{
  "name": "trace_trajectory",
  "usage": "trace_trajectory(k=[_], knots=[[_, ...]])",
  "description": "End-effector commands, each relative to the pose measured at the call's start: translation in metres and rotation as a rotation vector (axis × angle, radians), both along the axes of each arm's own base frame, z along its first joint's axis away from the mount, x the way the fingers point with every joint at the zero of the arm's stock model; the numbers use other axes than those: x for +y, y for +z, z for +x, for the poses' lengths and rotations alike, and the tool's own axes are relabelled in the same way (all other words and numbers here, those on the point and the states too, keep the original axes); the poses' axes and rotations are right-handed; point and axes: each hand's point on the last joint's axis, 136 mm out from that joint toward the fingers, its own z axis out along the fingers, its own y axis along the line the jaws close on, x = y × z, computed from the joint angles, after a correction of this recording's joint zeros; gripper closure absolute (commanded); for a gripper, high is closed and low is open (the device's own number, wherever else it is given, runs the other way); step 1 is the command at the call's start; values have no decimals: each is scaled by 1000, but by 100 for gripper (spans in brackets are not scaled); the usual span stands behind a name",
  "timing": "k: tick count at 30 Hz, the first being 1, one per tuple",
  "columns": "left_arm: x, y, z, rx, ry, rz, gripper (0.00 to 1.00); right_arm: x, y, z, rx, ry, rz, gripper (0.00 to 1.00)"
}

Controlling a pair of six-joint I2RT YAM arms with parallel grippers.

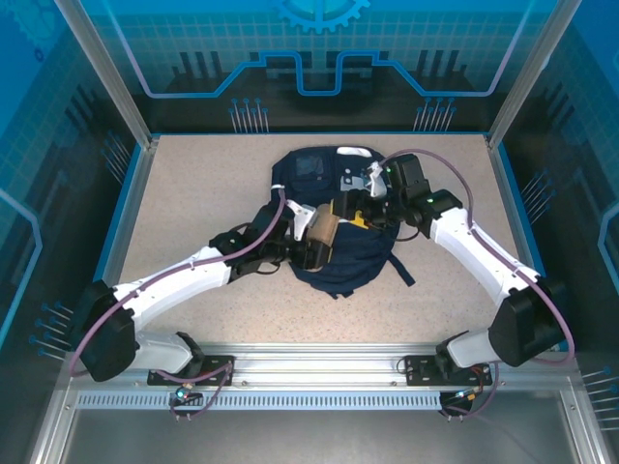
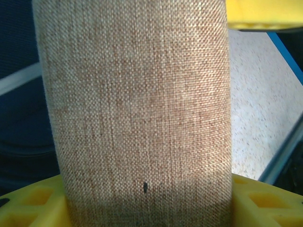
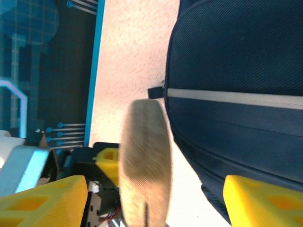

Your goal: Pack books, pencil case, and school supplies into a backpack

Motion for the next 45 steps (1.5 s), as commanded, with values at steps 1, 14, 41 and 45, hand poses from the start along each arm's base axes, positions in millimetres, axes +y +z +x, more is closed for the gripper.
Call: trace_trajectory(k=[1,14,41,45], knots=[[-20,28,3,-94,-95,-54,59,10,8,-4,16,77,79,25],[-28,45,0,-128,-134,-106,55,22,-4,-6,99,94,142,64],[-7,2,42,-201,-248,435,19,-190,-4,-7,-25,-601,-226,75],[-16,-10,51,-217,-344,501,19,-194,-8,-10,-13,-610,-213,75]])
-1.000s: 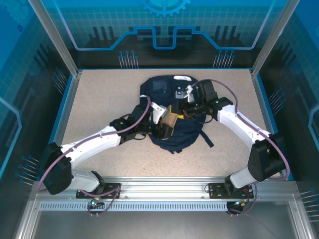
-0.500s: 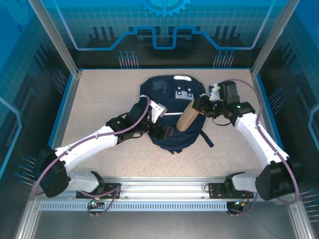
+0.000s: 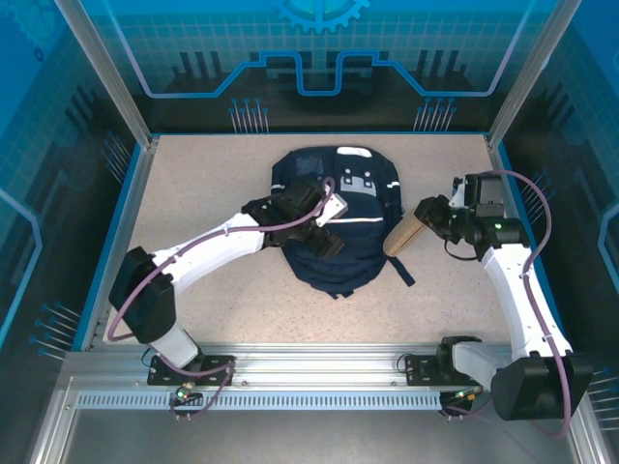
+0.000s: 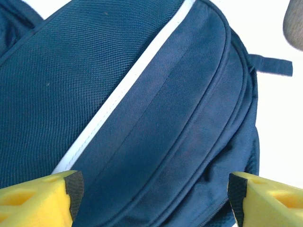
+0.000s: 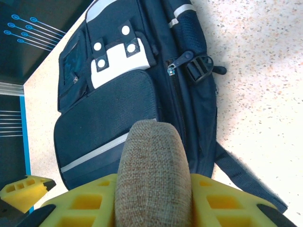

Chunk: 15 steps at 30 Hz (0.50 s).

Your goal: Pack books, pencil case, and school supplies into a backpack

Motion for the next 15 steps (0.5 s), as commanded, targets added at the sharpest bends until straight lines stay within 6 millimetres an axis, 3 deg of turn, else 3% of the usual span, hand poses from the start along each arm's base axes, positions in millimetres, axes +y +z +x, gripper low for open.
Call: trace_trajectory(k=[1,11,15], knots=[[-4,-6,3,-21,-119,104,19,-3,-2,-7,5,3,14,74],[-12,-45,16,22,-221,250,15,-8,-13,-12,23,-12,43,74],[-12,-37,31,-29,-162,255,19,-7,-14,-11,26,-12,55,74]])
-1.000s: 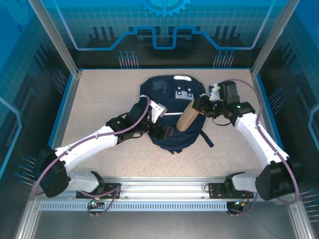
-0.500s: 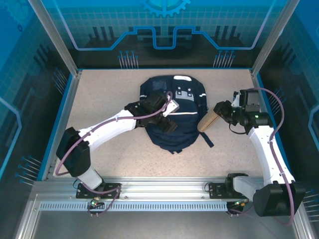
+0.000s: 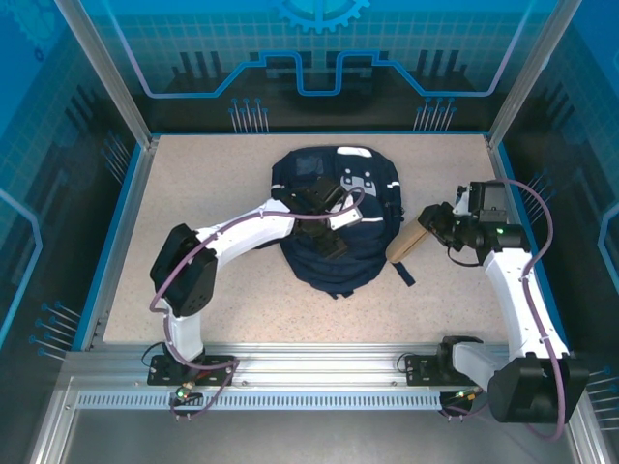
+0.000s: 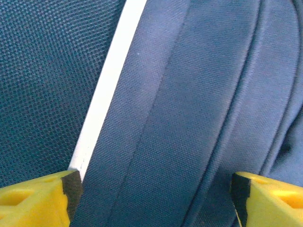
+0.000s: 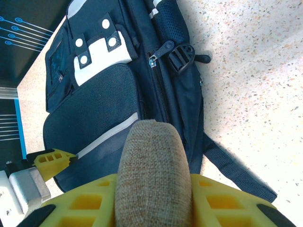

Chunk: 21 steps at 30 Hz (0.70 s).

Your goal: Pack books, pencil case, and school supplies into a backpack

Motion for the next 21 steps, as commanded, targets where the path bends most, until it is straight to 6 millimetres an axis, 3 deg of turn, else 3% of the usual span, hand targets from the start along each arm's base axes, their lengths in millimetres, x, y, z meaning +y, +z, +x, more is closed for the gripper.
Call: trace_trajectory(k=[1,5,10,13,16,21], knots=[[-1,18,15,-86,17,19,21,3,2,-3,-15,15,32,74],[-4,43,24,-152,47,-28,30,8,3,-1,-22,25,73,74],[-4,68,41,-259,97,-63,49,21,0,3,-29,44,173,74],[-4,73,46,-296,116,-75,56,27,3,8,-39,45,225,74],[-6,76,46,-308,113,-103,62,31,-10,7,-11,30,261,74],[-10,67,43,-284,93,-108,76,41,-16,15,-5,-6,341,74]])
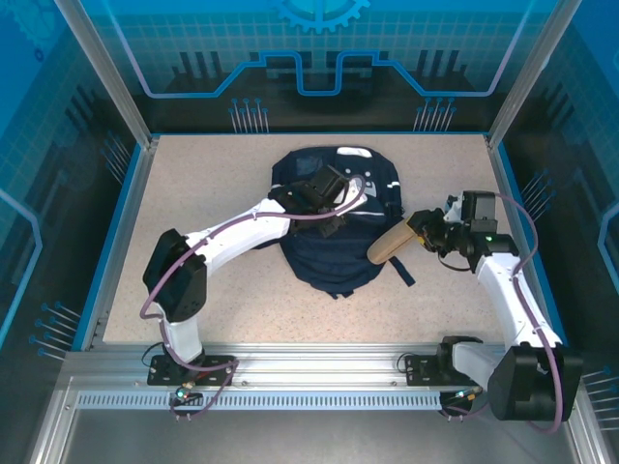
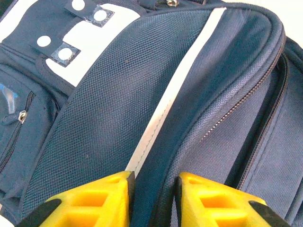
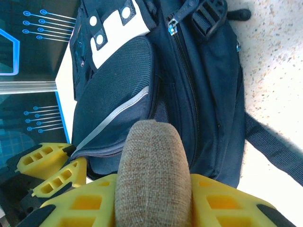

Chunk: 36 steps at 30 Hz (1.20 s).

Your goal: Pack books, pencil case, and school supplies into a backpack

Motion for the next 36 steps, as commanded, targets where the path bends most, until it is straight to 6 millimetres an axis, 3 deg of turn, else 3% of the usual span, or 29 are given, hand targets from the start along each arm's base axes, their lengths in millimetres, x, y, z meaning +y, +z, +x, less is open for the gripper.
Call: trace_trajectory(k=[1,5,8,13,19,25,27,30,33,36], knots=[[-1,14,11,-62,29,-38,79,12,8,12,-30,-20,97,74],[0,26,16,-89,67,-69,89,11,5,16,-22,-74,114,74],[2,59,23,-167,134,-169,93,13,1,19,-14,-128,127,73],[7,125,25,-297,225,-406,95,33,7,30,-47,-162,157,71],[6,159,27,-323,270,-537,97,59,10,51,-94,-233,158,70],[2,175,32,-306,308,-593,97,89,2,77,-129,-292,187,68],[1,175,34,-301,316,-588,97,106,5,85,-152,-261,184,61],[3,171,35,-288,329,-576,97,127,2,87,-110,-166,160,42],[5,165,35,-267,337,-567,96,124,-9,77,-65,-134,104,30],[5,160,33,-252,336,-564,96,117,-10,63,-46,-101,47,32]])
